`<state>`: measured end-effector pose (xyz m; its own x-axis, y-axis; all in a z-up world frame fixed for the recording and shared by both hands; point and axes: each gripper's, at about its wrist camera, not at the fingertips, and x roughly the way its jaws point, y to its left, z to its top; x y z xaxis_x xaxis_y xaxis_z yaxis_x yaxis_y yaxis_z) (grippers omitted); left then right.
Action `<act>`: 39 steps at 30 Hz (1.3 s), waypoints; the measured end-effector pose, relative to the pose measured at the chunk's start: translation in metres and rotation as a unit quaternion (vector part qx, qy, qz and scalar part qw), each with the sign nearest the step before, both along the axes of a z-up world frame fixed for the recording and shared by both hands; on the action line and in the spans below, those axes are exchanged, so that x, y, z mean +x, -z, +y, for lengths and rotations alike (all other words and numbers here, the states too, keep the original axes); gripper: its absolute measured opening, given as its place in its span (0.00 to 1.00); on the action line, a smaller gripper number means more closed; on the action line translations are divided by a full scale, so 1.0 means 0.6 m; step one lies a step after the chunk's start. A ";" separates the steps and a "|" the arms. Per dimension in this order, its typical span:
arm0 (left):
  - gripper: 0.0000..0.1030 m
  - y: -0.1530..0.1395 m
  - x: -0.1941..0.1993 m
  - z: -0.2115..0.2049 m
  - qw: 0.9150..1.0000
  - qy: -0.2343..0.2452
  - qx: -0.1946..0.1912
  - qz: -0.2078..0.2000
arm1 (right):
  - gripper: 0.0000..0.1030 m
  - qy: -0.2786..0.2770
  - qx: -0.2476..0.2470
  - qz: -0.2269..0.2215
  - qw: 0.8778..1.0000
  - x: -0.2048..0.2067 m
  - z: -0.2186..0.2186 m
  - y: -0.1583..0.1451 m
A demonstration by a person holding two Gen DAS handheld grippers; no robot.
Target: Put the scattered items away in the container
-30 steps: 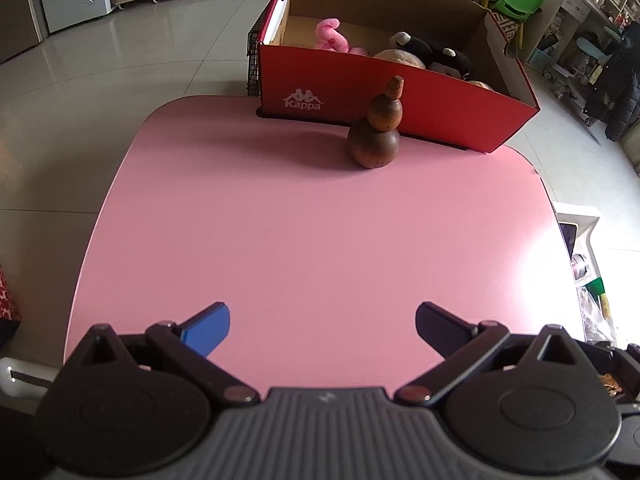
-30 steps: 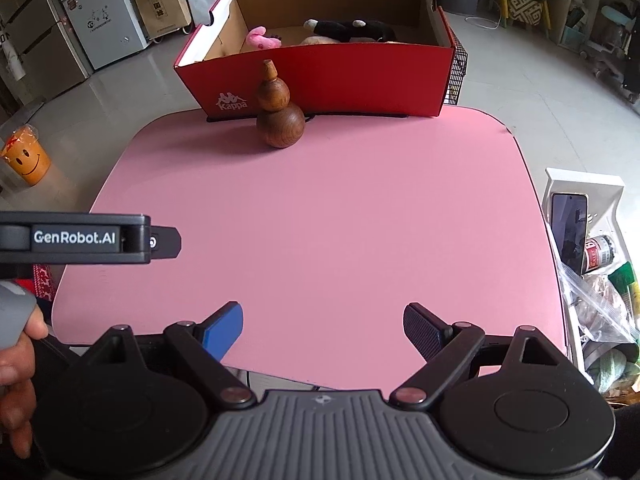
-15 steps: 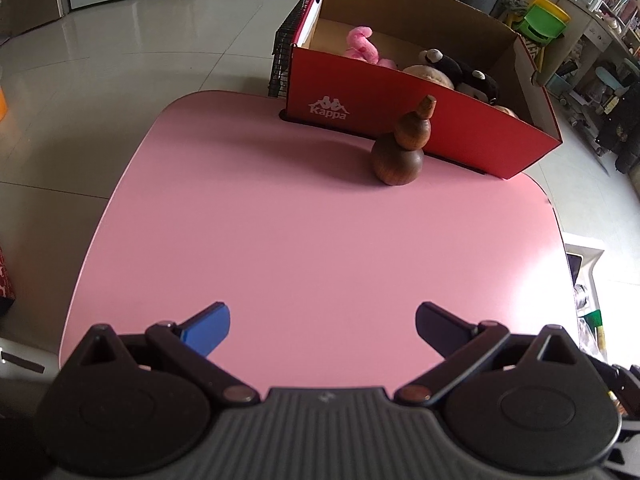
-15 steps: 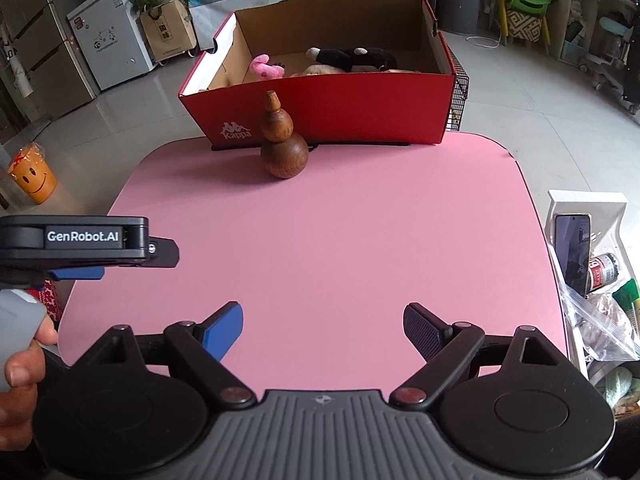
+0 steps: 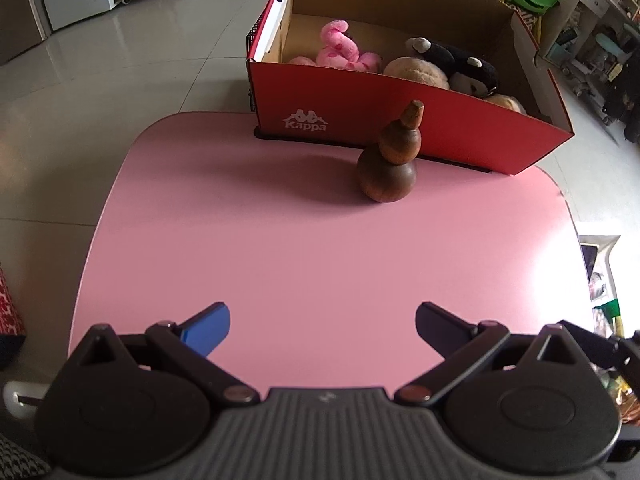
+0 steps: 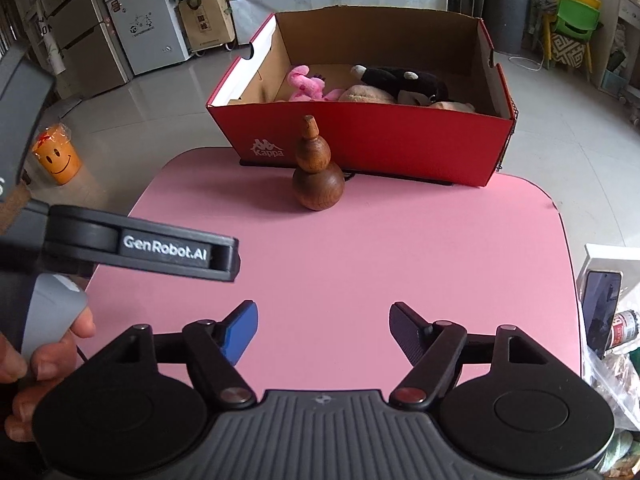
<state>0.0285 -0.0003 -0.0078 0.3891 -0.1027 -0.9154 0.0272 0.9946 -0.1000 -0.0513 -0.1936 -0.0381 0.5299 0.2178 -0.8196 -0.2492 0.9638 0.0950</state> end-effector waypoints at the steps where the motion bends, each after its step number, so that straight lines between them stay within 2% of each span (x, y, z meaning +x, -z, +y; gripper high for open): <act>1: 1.00 0.002 0.005 -0.003 1.000 0.004 0.009 0.001 | 0.71 -0.005 -0.001 0.000 1.000 0.006 0.000 -0.003; 10: 1.00 -0.001 0.044 -0.005 0.998 0.029 0.057 0.004 | 0.71 -0.030 -0.014 0.005 0.999 0.056 -0.019 -0.019; 15: 1.00 -0.015 0.074 0.002 0.998 0.046 0.035 -0.005 | 0.70 -0.023 0.000 -0.001 1.000 0.085 -0.024 -0.019; 17: 1.00 -0.017 0.088 0.003 0.998 0.048 0.029 -0.007 | 0.65 -0.025 -0.003 -0.010 1.000 0.095 -0.019 -0.019; 23: 0.99 -0.023 0.120 0.002 0.998 0.049 0.034 -0.021 | 0.61 -0.018 0.007 -0.012 1.000 0.120 -0.012 -0.009; 27: 1.00 -0.021 0.137 0.008 0.999 0.041 0.027 -0.020 | 0.61 -0.017 0.009 -0.013 1.000 0.135 -0.007 -0.003; 33: 1.00 -0.009 0.153 0.029 1.000 0.001 -0.007 0.007 | 0.61 -0.020 0.031 -0.020 0.999 0.161 0.008 0.010; 39: 1.00 0.012 0.167 0.026 1.000 0.005 0.020 0.008 | 0.61 -0.020 0.026 -0.019 0.999 0.189 0.030 0.032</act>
<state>0.1288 0.0156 -0.0147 0.3745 -0.0692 -0.9247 0.0357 0.9976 -0.0602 0.0624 -0.1755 -0.0574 0.5500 0.2813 -0.7864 -0.2917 0.9470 0.1347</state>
